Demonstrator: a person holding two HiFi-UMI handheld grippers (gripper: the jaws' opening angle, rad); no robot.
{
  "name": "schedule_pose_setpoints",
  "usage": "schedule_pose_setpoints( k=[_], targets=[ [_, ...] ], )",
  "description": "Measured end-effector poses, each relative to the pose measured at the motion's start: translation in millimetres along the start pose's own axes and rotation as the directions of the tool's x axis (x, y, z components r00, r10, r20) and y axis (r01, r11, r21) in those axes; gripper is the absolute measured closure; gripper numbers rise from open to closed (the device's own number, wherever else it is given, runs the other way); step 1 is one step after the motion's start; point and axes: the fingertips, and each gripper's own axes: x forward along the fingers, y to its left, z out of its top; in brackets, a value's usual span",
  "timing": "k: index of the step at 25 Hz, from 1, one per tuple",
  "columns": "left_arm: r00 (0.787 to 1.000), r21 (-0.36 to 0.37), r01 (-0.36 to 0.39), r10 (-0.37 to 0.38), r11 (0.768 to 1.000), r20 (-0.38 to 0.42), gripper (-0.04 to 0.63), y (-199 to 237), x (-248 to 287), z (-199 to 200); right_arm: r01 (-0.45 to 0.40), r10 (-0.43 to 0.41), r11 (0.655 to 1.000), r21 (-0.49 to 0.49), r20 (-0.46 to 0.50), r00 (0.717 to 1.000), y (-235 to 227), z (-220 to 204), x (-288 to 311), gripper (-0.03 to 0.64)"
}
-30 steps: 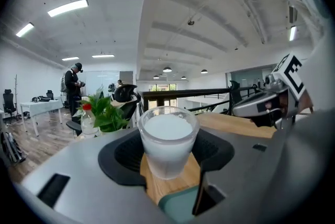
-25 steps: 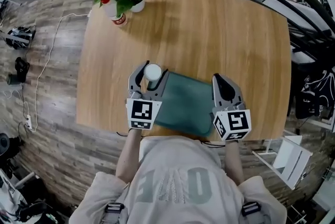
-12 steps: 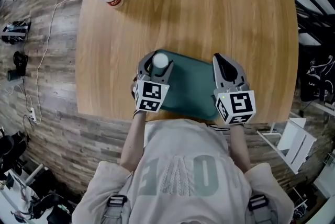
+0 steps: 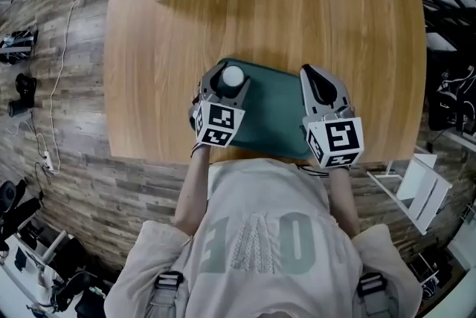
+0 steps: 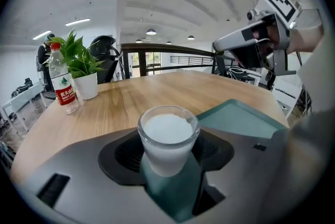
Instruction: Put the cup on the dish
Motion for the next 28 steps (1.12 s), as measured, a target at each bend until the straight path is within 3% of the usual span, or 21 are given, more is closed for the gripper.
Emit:
schedule_pose_setpoints(
  k=[9,12,14,17,23,26,28],
  targets=[
    [1.000,-0.016,0.024,-0.025,1.000,-0.010,0.330,-4.5,7.6,-4.8,-0.011,0.011,1.000,0.020,0.006,1.000,6.2,-1.5,-1.1,0.597],
    [0.995,0.026,0.095,-0.094,0.995,-0.028,0.259,-13.9,11.7,-8.2,-0.015,0.015,1.000,0.021,0.002,1.000,7.7,-3.1,-0.9,0.597],
    [0.992,-0.011,0.124,-0.124,0.992,-0.011,0.239,-15.1,9.9,-6.2,-0.016,0.016,1.000,0.020,-0.001,1.000,8.8,-4.0,-0.9,0.597],
    [0.993,-0.075,0.112,-0.110,0.991,0.038,0.238,-8.9,1.2,1.8,-0.020,0.020,1.000,0.022,0.003,1.000,10.7,-2.8,-2.0,0.597],
    [0.982,-0.093,0.055,-0.037,0.994,0.183,0.238,9.6,-28.3,37.0,-0.028,0.028,0.999,0.020,0.030,0.999,13.5,4.6,-2.9,0.596],
    [0.959,-0.120,0.035,0.000,0.992,0.282,0.238,22.9,-53.4,70.8,-0.038,0.037,0.999,0.021,0.060,0.998,16.8,12.8,-1.5,0.597],
    [0.928,-0.170,0.065,0.003,0.983,0.373,0.238,32.3,-72.4,101.2,-0.043,0.041,0.999,0.026,0.085,0.996,17.9,18.4,1.0,0.597]
  ],
)
